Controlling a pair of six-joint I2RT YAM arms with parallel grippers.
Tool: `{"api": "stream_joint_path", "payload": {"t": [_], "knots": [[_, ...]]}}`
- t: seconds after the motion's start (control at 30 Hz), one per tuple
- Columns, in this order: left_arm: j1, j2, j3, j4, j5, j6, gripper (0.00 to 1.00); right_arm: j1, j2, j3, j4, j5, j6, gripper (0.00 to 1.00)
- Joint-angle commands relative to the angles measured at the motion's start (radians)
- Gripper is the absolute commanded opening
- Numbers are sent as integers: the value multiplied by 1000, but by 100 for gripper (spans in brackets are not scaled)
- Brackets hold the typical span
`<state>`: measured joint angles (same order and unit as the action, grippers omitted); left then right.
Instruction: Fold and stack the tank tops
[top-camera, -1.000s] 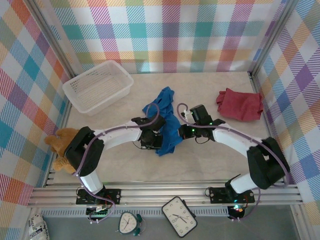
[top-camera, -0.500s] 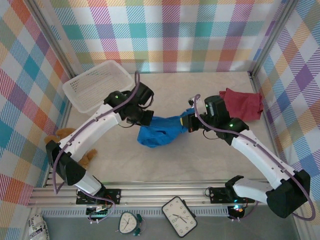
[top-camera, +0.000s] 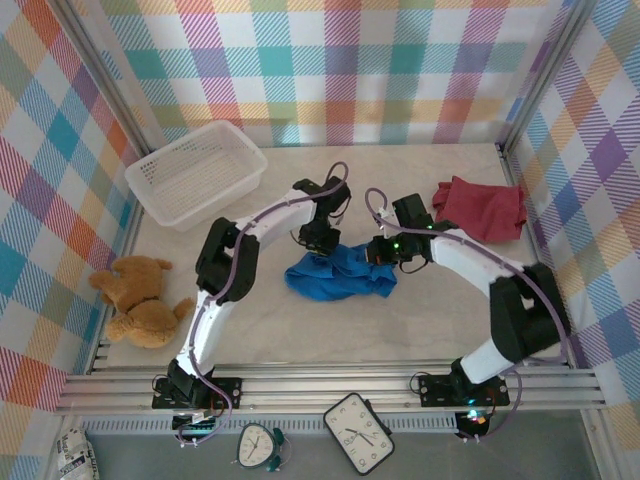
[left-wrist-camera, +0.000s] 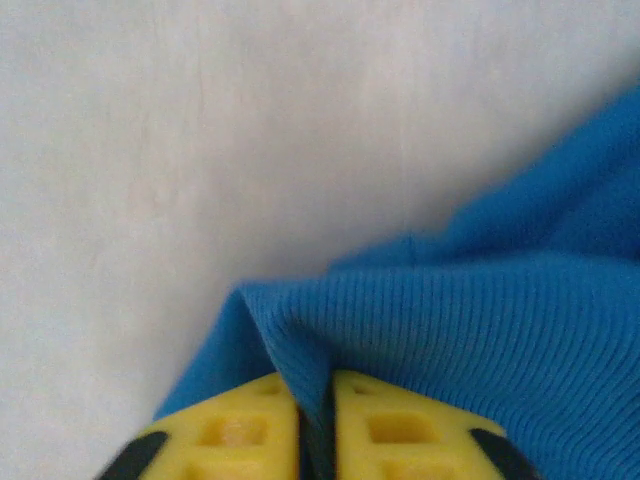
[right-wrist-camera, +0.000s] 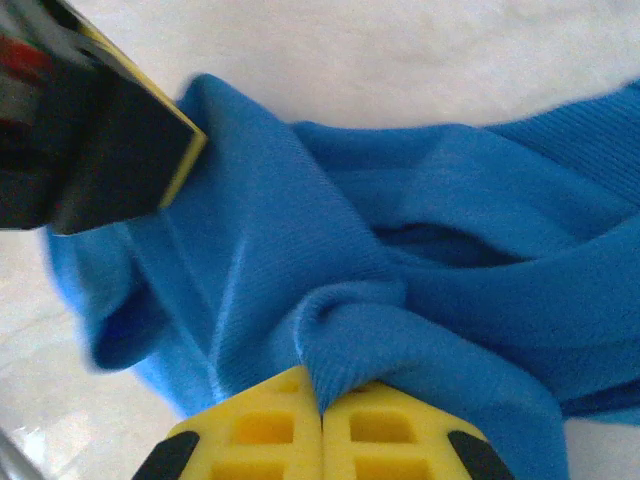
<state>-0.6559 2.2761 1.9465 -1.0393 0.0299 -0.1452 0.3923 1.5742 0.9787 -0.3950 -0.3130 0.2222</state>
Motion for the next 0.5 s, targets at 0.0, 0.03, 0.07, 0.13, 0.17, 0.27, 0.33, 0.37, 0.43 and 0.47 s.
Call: {"api": "stream_joint_path", "payload": {"t": [0.0, 0.03, 0.07, 0.13, 0.17, 0.27, 0.33, 0.37, 0.43, 0.47], "knots": [[7, 8, 95, 13, -49, -35, 26, -40, 72, 51, 56, -17, -13, 5], [8, 6, 101, 13, -58, -47, 30, -52, 94, 64, 62, -14, -11, 6], [8, -4, 99, 13, -67, -52, 36, -68, 123, 84, 57, -25, -12, 6], [8, -36, 81, 8, -90, -65, 48, -88, 159, 111, 50, -15, -9, 9], [7, -57, 67, 4, -95, -70, 50, -97, 174, 119, 49, -7, -9, 10], [0, -168, -30, 36, -36, -91, 55, -116, 209, 142, 43, 13, -25, 16], [-17, -243, -100, 49, -11, -117, 57, -120, 216, 151, 30, 37, -40, 17], [-29, -264, -120, 43, -12, -123, 57, -119, 217, 152, 27, 44, -46, 19], [-71, -287, -152, 22, -7, -125, 58, -120, 208, 147, 19, 50, -53, 24], [-89, -289, -160, 16, -8, -129, 57, -119, 199, 142, 19, 54, -54, 26]]}}
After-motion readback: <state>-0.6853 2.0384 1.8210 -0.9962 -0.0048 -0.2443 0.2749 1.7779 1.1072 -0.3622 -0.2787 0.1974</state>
